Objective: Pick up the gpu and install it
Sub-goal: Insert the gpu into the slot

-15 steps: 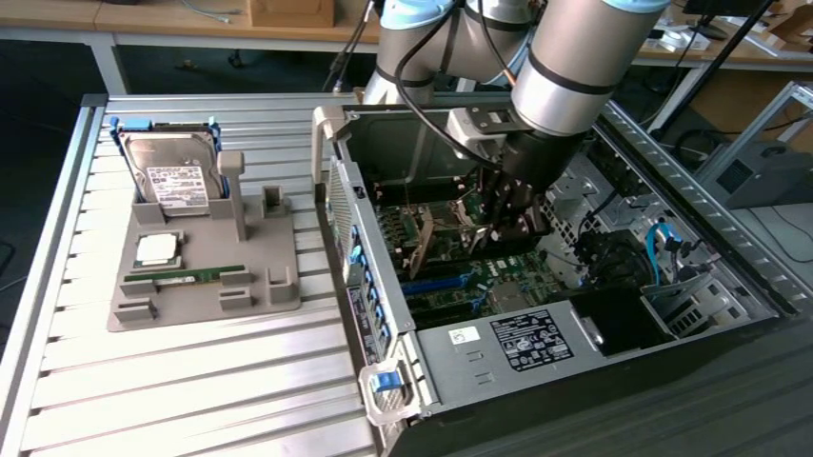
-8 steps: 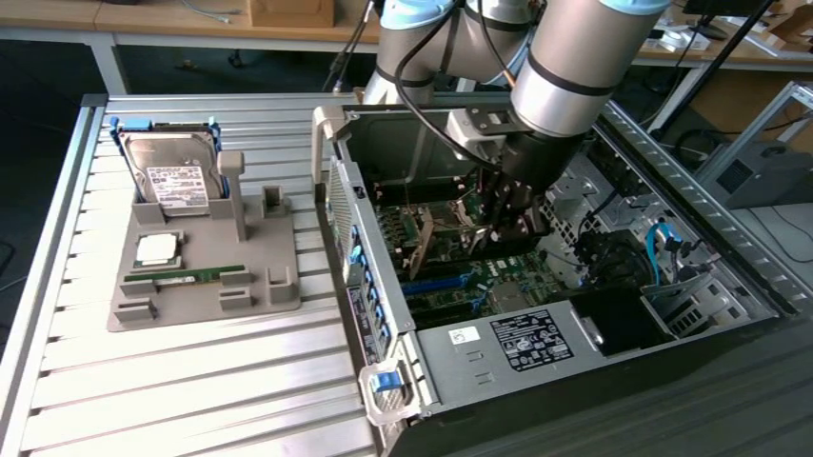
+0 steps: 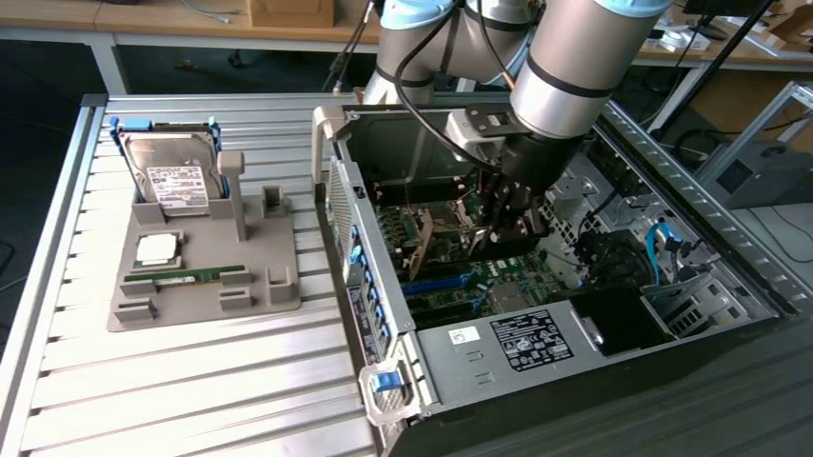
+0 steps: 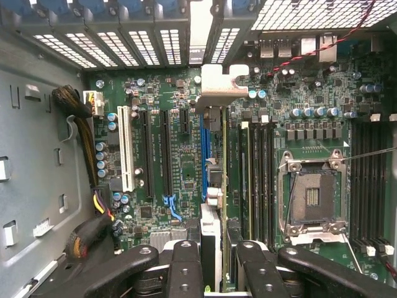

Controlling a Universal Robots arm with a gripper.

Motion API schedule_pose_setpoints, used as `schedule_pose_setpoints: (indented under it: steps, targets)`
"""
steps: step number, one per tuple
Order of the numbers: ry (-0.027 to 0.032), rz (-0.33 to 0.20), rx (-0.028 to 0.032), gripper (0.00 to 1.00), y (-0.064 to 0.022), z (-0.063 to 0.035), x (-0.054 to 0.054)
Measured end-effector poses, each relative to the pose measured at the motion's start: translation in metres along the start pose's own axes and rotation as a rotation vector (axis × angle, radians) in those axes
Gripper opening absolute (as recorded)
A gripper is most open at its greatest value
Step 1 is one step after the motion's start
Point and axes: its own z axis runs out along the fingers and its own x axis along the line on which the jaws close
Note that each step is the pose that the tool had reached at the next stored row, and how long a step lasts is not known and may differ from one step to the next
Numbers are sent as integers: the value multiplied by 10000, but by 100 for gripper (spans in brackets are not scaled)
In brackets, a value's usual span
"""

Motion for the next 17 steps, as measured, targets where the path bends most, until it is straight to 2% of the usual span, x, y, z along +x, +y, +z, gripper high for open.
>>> schedule_pose_setpoints:
  steps: [17]
  targets:
    - [6,2,0,27,5,18,1]
